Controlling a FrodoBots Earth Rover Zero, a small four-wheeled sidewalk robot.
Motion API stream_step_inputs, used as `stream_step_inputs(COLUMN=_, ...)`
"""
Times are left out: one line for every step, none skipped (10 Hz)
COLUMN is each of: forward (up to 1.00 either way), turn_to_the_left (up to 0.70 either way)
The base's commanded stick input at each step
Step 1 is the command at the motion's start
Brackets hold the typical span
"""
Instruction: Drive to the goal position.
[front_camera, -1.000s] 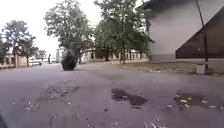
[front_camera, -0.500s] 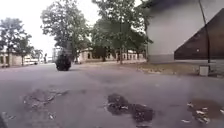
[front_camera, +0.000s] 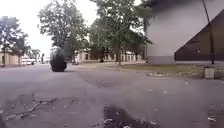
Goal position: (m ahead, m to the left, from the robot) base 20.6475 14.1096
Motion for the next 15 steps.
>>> stream_step_inputs(forward=0.70, turn_to_the_left=0.18)
stream_step_inputs(forward=0.70, turn_to_the_left=0.04)
stream_step_inputs(forward=0.70, turn_to_the_left=0.04)
stream_step_inputs(forward=0.70, turn_to_the_left=0.04)
stream_step_inputs(forward=0.70, turn_to_the_left=0.04)
stream_step_inputs(forward=0.70, turn_to_the_left=0.04)
stream_step_inputs(forward=0.70, turn_to_the_left=0.04)
stream_step_inputs(forward=0.70, turn_to_the_left=0.04)
stream_step_inputs(forward=0.70, turn_to_the_left=0.04)
stream_step_inputs(forward=0.70, turn_to_the_left=0.04)
stream_step_inputs(forward=0.70, turn_to_the_left=0.04)
stream_step_inputs(forward=0.70, turn_to_the_left=0.04)
stream_step_inputs(forward=0.70, turn_to_the_left=0.04)
stream_step_inputs(forward=0.70, turn_to_the_left=0.04)
stream_step_inputs(forward=0.70, turn_to_the_left=0.04)
